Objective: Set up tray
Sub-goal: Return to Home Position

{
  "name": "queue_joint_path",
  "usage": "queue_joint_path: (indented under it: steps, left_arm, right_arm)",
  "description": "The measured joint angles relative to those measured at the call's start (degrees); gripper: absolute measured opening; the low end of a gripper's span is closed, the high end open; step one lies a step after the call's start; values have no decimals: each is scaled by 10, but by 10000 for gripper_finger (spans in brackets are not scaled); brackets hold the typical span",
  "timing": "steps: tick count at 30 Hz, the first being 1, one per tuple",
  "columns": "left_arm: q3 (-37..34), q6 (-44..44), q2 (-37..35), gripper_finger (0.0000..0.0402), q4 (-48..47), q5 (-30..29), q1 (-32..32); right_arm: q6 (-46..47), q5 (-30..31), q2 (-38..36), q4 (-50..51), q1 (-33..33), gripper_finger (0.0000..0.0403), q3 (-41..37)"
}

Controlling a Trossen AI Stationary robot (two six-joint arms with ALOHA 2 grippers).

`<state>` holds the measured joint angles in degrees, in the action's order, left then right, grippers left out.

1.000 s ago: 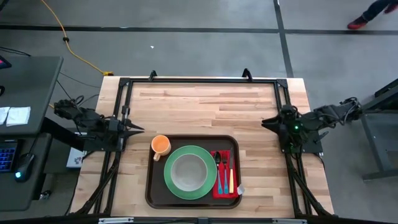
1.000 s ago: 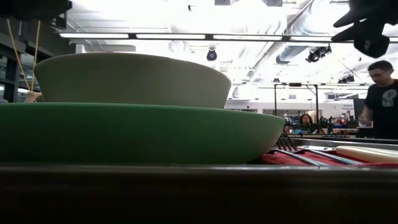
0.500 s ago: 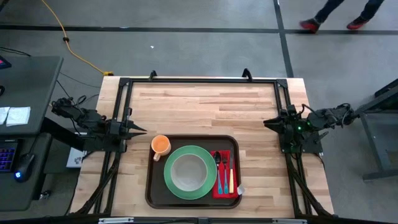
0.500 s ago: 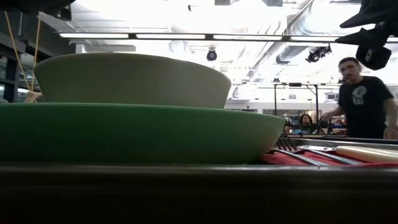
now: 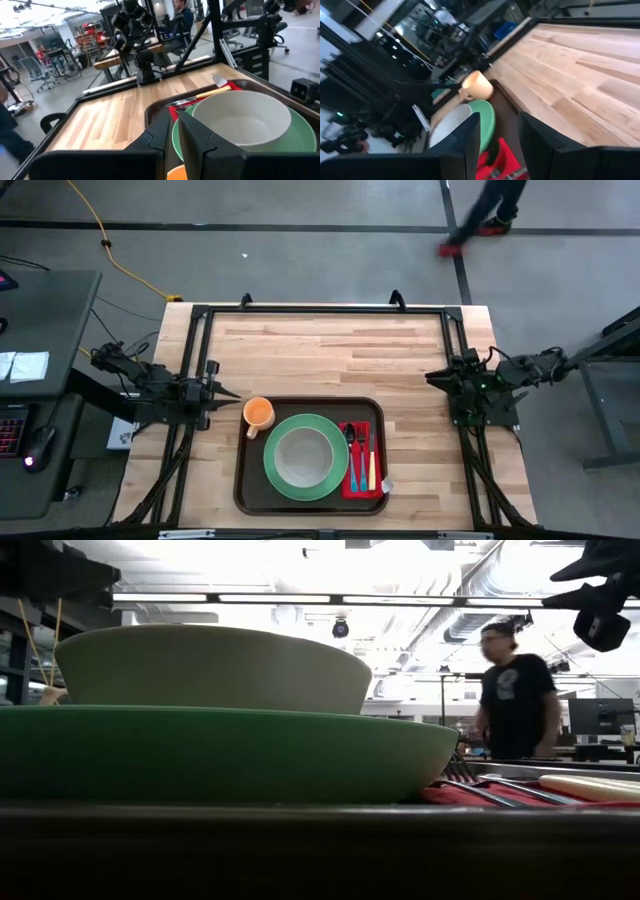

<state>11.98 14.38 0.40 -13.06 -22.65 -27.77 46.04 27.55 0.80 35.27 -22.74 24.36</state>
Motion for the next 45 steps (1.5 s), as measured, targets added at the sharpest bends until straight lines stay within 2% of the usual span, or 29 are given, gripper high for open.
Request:
queue_joint_path:
  steps: [6,10,15,22,34,38,45]
  left_arm:
    - [-3,22,0,69,1,5,0]
    - [-3,38,0,69,1,5,0]
    - [-3,38,0,69,1,5,0]
    - [-8,34,0,69,6,-2,0]
    - [-40,59,0,69,30,-33,0]
    - [-40,69,0,69,10,-42,0]
    - [-40,73,0,69,-27,-93,0]
  right_arm:
    - [-36,-34,0,-154,0,110,-85]
    - [-18,-52,-2,-232,0,110,-156]
    - [14,-70,0,-266,0,110,-200]
    - [-26,-61,-5,-260,19,110,-193]
    - [-79,-85,-5,-255,77,110,-193]
    - [-106,-102,-5,-246,95,110,-193]
    - [-134,-131,-5,-226,121,110,-192]
